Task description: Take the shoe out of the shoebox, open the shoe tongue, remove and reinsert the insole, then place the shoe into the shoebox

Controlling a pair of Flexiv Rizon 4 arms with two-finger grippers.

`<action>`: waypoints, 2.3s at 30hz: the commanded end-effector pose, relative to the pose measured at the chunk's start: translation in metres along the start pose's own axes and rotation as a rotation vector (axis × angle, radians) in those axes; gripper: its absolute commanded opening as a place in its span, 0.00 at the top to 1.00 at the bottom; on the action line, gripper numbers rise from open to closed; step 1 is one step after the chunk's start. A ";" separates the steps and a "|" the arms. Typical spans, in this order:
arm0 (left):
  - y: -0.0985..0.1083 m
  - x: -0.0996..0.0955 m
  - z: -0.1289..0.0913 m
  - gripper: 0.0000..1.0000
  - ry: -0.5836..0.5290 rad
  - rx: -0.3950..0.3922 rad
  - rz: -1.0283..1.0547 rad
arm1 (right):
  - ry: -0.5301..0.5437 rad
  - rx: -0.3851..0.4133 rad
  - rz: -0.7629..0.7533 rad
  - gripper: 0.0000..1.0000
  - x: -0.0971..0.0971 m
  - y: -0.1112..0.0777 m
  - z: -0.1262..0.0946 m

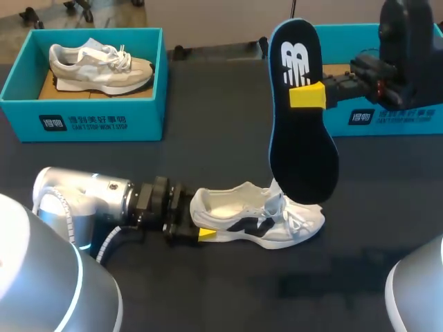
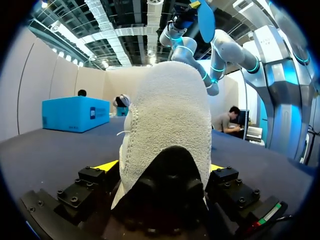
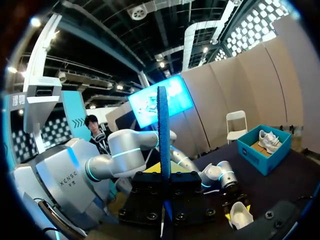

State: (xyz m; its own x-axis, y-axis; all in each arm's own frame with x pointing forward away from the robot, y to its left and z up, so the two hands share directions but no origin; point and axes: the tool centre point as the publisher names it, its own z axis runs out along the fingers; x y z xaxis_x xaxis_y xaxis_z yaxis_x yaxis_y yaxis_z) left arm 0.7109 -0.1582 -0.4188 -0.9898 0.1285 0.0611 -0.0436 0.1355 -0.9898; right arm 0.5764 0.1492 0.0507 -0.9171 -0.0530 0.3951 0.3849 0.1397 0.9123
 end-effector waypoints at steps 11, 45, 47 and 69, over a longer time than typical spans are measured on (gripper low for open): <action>-0.011 0.002 -0.038 0.00 0.002 -0.123 0.005 | 0.001 0.003 0.002 1.00 -0.002 0.001 0.002; -0.008 -0.007 -0.085 0.00 -0.154 -0.684 -0.018 | 0.001 0.003 0.002 1.00 -0.002 0.001 0.002; -0.012 -0.007 -0.087 0.00 -0.134 -0.733 -0.019 | 0.001 0.003 0.002 1.00 -0.002 0.001 0.002; -0.047 0.001 -0.086 0.00 -0.257 -1.071 -0.090 | 0.001 0.003 0.002 1.00 -0.002 0.001 0.002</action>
State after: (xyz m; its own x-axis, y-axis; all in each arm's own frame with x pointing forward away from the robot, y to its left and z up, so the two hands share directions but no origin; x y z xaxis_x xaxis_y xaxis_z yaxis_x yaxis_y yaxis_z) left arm 0.7191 -0.0796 -0.3708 -0.9928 -0.1143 -0.0367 -0.0876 0.8988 -0.4295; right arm 0.5751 0.1485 0.0508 -0.9171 -0.0514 0.3953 0.3854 0.1393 0.9122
